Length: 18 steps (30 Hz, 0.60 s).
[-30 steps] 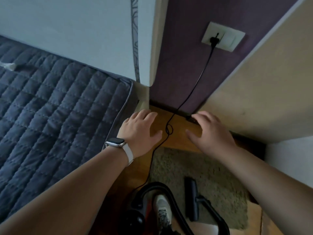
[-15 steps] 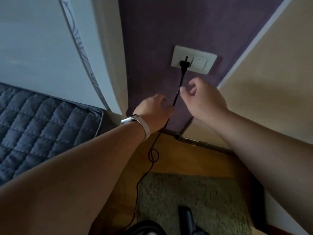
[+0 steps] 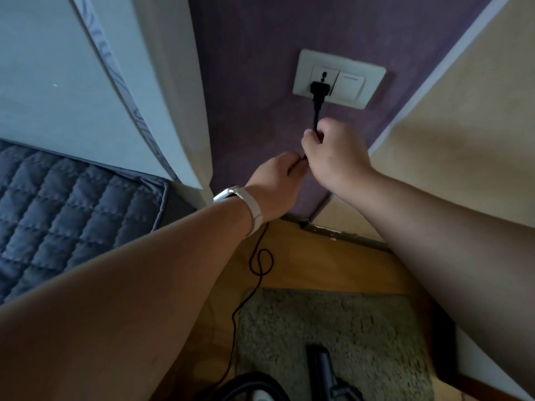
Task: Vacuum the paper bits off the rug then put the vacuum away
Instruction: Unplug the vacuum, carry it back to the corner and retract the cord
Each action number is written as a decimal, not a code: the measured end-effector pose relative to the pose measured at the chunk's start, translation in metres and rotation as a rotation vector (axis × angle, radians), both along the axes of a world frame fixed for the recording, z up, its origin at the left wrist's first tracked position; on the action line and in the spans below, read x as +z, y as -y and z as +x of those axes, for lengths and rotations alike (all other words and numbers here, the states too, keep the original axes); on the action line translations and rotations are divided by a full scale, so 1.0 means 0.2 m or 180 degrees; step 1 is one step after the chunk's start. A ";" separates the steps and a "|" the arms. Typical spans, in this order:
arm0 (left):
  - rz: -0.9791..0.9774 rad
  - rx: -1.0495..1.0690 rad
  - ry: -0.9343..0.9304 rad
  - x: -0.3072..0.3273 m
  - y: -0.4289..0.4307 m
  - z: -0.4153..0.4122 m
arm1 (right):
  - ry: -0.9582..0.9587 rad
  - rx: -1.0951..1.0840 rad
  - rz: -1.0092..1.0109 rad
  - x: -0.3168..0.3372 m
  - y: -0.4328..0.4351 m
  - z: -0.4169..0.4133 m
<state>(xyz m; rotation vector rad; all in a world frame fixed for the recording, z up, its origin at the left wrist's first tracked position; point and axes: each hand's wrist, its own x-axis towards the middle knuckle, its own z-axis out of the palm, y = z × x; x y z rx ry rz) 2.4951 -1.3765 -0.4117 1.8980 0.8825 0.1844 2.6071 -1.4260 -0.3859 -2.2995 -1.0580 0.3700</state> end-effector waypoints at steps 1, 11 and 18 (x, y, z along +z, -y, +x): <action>0.0041 0.0109 0.0133 -0.01 0.01 -0.01 | -0.0031 -0.0013 0.0071 0.00 0.01 -0.01; 0.0333 -0.0329 -0.0275 -0.13 0.20 -0.38 | -0.0441 0.0418 -0.0303 -0.16 0.27 -0.25; 0.0275 -0.0177 -0.0290 -0.13 0.42 -0.76 | -0.0720 0.0645 -0.0093 -0.23 0.46 -0.56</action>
